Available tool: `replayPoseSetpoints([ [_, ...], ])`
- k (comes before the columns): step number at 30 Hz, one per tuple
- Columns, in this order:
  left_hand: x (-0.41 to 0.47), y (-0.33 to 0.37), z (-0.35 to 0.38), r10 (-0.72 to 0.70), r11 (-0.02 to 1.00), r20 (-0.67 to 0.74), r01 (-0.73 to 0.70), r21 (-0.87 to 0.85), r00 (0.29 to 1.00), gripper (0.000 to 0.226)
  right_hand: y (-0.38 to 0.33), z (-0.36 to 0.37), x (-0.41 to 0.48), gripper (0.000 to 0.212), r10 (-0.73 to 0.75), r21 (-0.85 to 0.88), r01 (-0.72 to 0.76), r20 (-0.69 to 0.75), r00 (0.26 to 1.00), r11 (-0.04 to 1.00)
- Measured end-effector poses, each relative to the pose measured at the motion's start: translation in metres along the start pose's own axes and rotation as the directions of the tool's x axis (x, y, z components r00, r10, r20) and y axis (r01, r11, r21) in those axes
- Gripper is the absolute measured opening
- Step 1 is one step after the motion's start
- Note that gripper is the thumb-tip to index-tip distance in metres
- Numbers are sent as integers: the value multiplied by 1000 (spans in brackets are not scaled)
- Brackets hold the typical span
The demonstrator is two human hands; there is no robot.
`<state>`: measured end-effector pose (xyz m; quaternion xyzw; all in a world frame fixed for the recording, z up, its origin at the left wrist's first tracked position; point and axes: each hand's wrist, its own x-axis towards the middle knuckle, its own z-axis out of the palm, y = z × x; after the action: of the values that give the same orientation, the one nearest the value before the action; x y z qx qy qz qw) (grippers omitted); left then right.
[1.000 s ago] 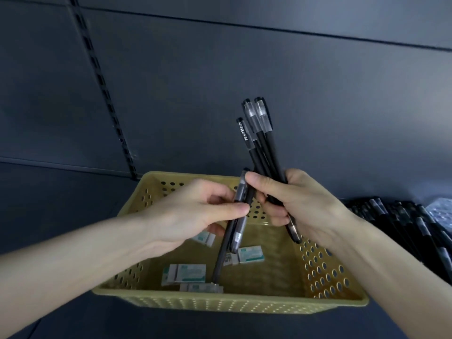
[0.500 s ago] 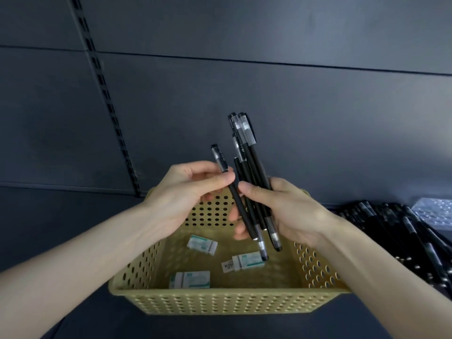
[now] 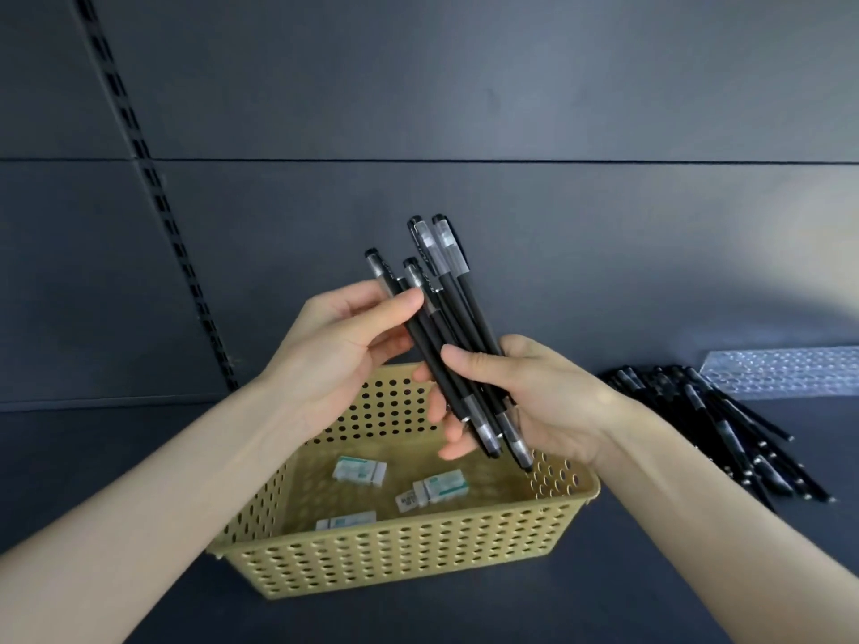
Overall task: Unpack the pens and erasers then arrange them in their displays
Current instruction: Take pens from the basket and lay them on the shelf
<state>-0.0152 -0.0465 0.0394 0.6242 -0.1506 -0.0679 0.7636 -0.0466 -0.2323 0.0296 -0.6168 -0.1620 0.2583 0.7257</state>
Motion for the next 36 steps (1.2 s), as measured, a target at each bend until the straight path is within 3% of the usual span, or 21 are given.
replayPoseSetpoints([
  [3, -8, 4, 28, 33, 999, 66, -31, -30, 997, 15, -3, -8, -25, 33, -39, 47, 39, 15, 999, 998],
  [7, -17, -1, 82, 35, 999, 174, -27, -45, 984, 37, 5, -23, -68, 28, -53, 65, 51, 27, 998, 997],
  [10, -23, -17, 133, 22, 997, 209, -6, -79, 978, 31, 17, -43, -112, 26, -54, 58, 53, 3, 999, 997],
  [16, -35, -78, 249, -42, 987, 192, 70, -141, 980, 13, 48, -99, -215, 25, -6, 85, 21, -174, 985, 996],
  [21, -26, -110, 302, -139, 967, 156, 168, -191, 978, 10, 60, -140, -253, 21, 14, 20, -8, -340, 940, 1000],
  [24, -8, -119, 316, -170, 976, 192, 193, -104, 967, 10, 60, -164, -253, 20, 26, 33, -16, -363, 931, 999],
  [29, 35, -144, 324, -324, 939, -30, 325, 113, 946, 17, 62, -207, -233, 17, 61, 38, -50, -409, 911, 998],
  [36, 102, -165, 313, -285, 942, -70, 293, 162, 956, 23, 57, -255, -187, 15, 92, -110, -163, -479, 873, 980],
])
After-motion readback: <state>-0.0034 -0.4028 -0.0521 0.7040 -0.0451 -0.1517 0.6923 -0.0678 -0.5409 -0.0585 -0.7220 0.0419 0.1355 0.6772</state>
